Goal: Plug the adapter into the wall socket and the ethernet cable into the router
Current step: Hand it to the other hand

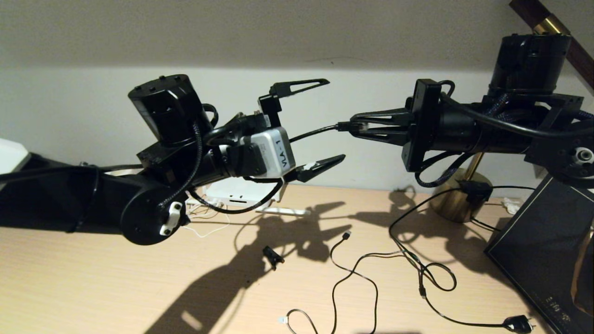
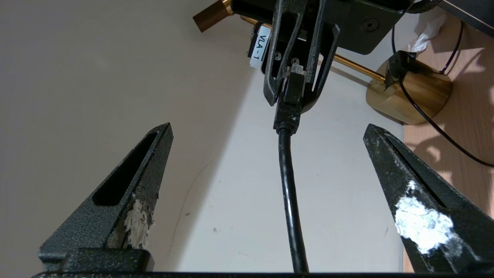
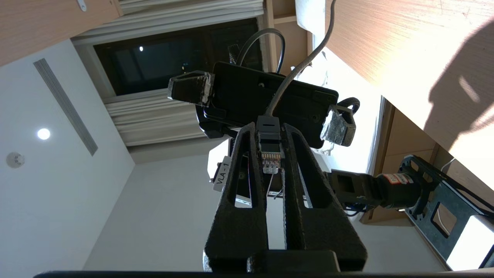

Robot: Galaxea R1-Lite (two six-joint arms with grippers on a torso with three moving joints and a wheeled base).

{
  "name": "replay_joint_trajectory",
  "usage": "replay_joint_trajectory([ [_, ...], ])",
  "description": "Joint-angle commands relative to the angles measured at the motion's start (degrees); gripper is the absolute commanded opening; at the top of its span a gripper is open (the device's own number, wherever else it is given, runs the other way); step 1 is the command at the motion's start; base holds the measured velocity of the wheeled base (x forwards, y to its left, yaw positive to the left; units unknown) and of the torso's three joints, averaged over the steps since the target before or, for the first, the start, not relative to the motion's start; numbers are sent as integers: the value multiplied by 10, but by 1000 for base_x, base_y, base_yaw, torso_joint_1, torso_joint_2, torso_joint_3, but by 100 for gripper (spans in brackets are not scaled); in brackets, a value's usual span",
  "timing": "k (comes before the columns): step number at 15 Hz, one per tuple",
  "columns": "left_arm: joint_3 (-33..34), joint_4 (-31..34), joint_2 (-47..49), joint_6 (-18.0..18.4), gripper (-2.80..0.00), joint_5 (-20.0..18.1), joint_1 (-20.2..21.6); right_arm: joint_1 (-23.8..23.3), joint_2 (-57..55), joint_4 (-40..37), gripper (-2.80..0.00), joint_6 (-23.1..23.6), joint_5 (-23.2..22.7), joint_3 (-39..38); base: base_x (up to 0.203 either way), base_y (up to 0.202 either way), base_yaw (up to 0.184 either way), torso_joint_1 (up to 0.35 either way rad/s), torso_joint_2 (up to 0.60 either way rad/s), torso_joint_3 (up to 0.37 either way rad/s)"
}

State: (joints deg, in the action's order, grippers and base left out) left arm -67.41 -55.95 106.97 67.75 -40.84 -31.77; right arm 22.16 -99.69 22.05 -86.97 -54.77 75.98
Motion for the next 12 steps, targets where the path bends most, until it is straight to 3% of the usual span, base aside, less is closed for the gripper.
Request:
replay_joint_trajectory([
  [1,0,-3,3,4,0,-2,0,2,-3,1,-280,-5,-3,0,0,0,0,0,0,0],
  [10,0,2,10,4,0,-3,0,7,-6,2,-280,-4,-3,0,0,0,0,0,0,0],
  [11,0,3,10,4,-280,-4,0,7,-9,2,-280,-4,-2,0,0,0,0,0,0,0],
  [12,-1,4,10,4,-280,-4,0,7,-11,2,-280,-5,-2,0,0,0,0,0,0,0],
])
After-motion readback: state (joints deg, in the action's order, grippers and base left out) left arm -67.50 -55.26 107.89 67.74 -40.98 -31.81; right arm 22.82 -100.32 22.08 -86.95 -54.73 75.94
